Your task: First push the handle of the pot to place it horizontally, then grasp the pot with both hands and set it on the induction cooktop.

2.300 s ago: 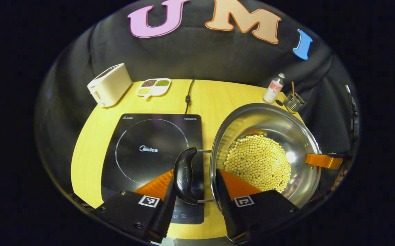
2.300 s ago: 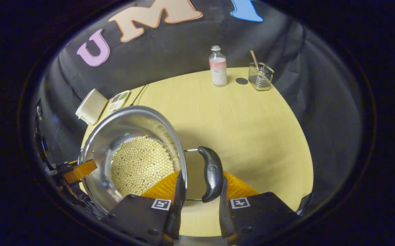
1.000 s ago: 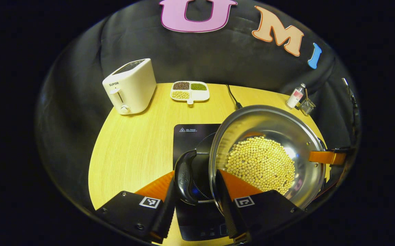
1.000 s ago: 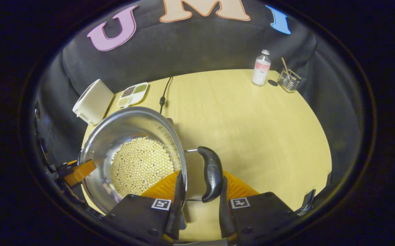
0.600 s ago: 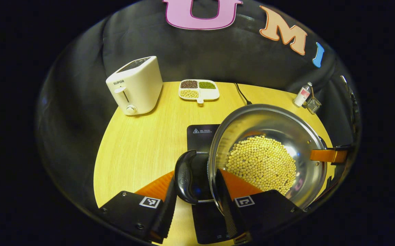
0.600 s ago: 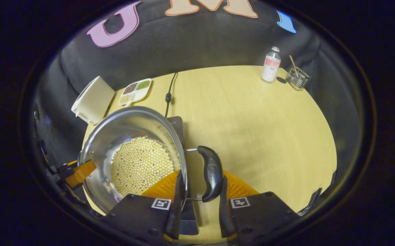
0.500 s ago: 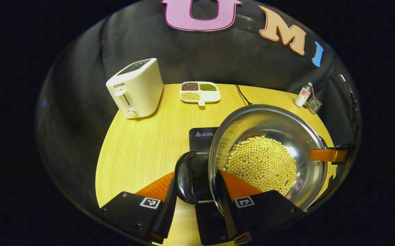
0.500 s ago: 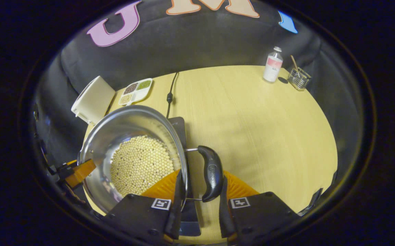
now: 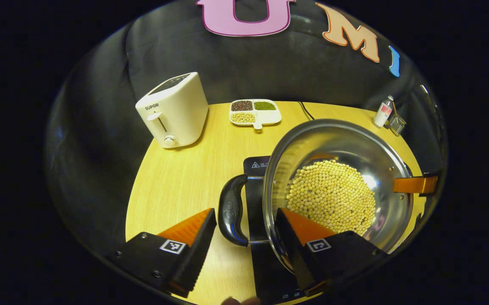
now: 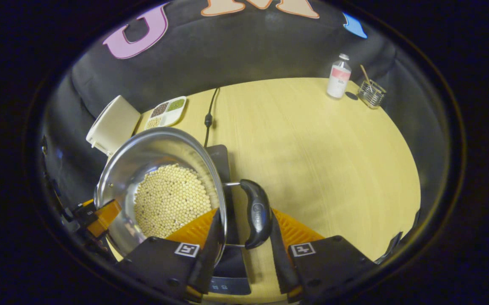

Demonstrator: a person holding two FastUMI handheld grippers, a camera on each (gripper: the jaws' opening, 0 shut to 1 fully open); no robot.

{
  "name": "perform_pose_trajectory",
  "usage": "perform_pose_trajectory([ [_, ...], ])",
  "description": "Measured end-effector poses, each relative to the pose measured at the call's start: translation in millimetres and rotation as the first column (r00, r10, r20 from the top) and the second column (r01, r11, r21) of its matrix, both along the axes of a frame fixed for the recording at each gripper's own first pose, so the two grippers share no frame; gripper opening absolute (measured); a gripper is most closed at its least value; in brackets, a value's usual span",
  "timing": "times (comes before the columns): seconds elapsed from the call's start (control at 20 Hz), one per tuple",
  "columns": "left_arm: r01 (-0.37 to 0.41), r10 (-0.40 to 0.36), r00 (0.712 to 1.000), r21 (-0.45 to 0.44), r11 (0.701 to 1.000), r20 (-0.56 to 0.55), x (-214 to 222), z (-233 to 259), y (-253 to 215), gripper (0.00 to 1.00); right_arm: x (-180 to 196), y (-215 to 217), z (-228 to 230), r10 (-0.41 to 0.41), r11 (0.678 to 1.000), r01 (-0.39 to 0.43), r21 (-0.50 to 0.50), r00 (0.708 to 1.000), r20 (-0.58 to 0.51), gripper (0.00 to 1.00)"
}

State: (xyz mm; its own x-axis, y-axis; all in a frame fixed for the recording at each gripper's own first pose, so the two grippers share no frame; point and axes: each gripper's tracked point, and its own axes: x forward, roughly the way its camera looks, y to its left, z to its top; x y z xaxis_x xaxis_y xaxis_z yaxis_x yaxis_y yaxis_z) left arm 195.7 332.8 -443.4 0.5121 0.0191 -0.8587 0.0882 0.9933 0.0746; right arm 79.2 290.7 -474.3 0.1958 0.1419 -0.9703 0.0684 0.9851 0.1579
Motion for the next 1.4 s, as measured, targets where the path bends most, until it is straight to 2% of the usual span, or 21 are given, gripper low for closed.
perform_pose_trajectory([
  [0.05,-0.008,0.008,1.000,-0.003,1.000,0.009,-0.5,0.8,-0.7,0.93,1.5,-3.4,4.5,-0.007,1.000,0.007,0.011,1.000,0.002,0.66],
  [0.1,-0.016,0.016,1.000,-0.007,1.000,0.023,-0.5,4.5,-0.4,0.93,3.2,-11.3,5.1,-0.008,1.000,0.008,-0.001,1.000,0.002,0.65],
  [0.2,-0.018,0.017,0.999,0.005,1.000,0.045,1.2,10.0,1.7,0.93,4.0,-26.6,6.0,-0.012,1.000,0.013,-0.013,1.000,0.006,0.83],
  [0.25,-0.013,0.012,0.998,0.014,1.000,0.055,-0.3,15.5,1.8,0.94,2.8,-23.1,9.1,-0.029,1.000,0.029,0.002,0.999,0.018,1.00],
  [0.45,0.002,-0.004,0.993,0.020,1.000,0.119,-0.7,42.4,-8.9,0.94,8.0,-32.7,29.1,-0.067,0.997,0.064,0.040,0.995,0.072,1.00],
  [0.55,0.006,-0.008,0.988,0.012,1.000,0.154,-2.7,56.3,-18.4,0.94,7.8,-42.0,41.1,-0.074,0.996,0.069,0.051,0.993,0.092,0.96],
  [0.65,0.008,-0.009,0.981,0.005,1.000,0.192,-7.3,72.1,-29.3,0.90,8.7,-57.6,52.5,-0.088,0.995,0.082,0.057,0.988,0.125,1.00],
  [0.7,0.005,-0.006,0.978,0.004,1.000,0.208,-9.9,80.3,-34.2,0.94,8.8,-65.2,57.4,-0.097,0.994,0.089,0.067,0.986,0.136,0.94],
  [0.75,-0.001,0.000,0.975,0.005,1.000,0.220,-14.2,87.1,-39.7,0.93,5.5,-73.2,62.6,-0.105,0.992,0.094,0.083,0.984,0.140,1.00],
  [0.8,-0.009,0.007,0.972,0.007,1.000,0.234,-18.0,95.3,-44.0,0.93,4.2,-81.4,68.4,-0.112,0.990,0.098,0.102,0.983,0.147,1.00],
  [0.85,-0.017,0.013,0.969,0.013,1.000,0.246,-23.2,103.2,-48.5,0.93,1.5,-90.9,74.1,-0.118,0.988,0.100,0.119,0.981,0.157,0.94],
  [0.95,-0.038,0.029,0.963,0.027,0.999,0.266,-36.8,121.0,-58.9,0.93,-5.6,-107.4,83.0,-0.119,0.985,0.095,0.147,0.980,0.161,0.93],
  [1.0,-0.049,0.039,0.958,0.029,0.998,0.283,-43.5,130.8,-66.5,0.93,-7.7,-115.2,89.3,-0.123,0.981,0.095,0.167,0.978,0.166,1.00],
  [1.05,-0.056,0.045,0.954,0.029,0.998,0.298,-51.4,139.2,-75.1,0.93,-9.6,-122.1,96.5,-0.131,0.977,0.096,0.189,0.975,0.180,1.00],
  [1.1,-0.063,0.051,0.948,0.026,0.998,0.314,-58.9,147.0,-84.3,0.93,-10.2,-128.7,103.7,-0.129,0.975,0.087,0.207,0.972,0.197,0.93],
  [1.2,-0.078,0.072,0.937,0.003,0.997,0.341,-75.1,162.5,-107.0,0.93,-13.4,-144.9,118.6,-0.112,0.974,0.056,0.221,0.963,0.246,0.93],
  [1.25,-0.080,0.079,0.932,-0.011,0.997,0.355,-83.1,170.1,-120.5,0.93,-13.8,-153.3,127.4,-0.104,0.973,0.041,0.226,0.956,0.275,1.00],
  [1.3,-0.083,0.083,0.925,-0.015,0.996,0.371,-90.6,180.2,-131.4,0.93,-14.0,-160.0,134.2,-0.098,0.972,0.028,0.232,0.950,0.297,1.00],
  [1.35,-0.087,0.086,0.915,-0.017,0.996,0.393,-97.0,191.6,-140.1,0.93,-17.7,-164.1,141.4,-0.098,0.970,0.021,0.241,0.944,0.315,0.93],
  [1.4,-0.085,0.087,0.904,-0.024,0.996,0.418,-102.1,204.8,-150.8,0.93,-18.9,-170.8,151.0,-0.104,0.967,0.017,0.254,0.936,0.336,0.93],
])
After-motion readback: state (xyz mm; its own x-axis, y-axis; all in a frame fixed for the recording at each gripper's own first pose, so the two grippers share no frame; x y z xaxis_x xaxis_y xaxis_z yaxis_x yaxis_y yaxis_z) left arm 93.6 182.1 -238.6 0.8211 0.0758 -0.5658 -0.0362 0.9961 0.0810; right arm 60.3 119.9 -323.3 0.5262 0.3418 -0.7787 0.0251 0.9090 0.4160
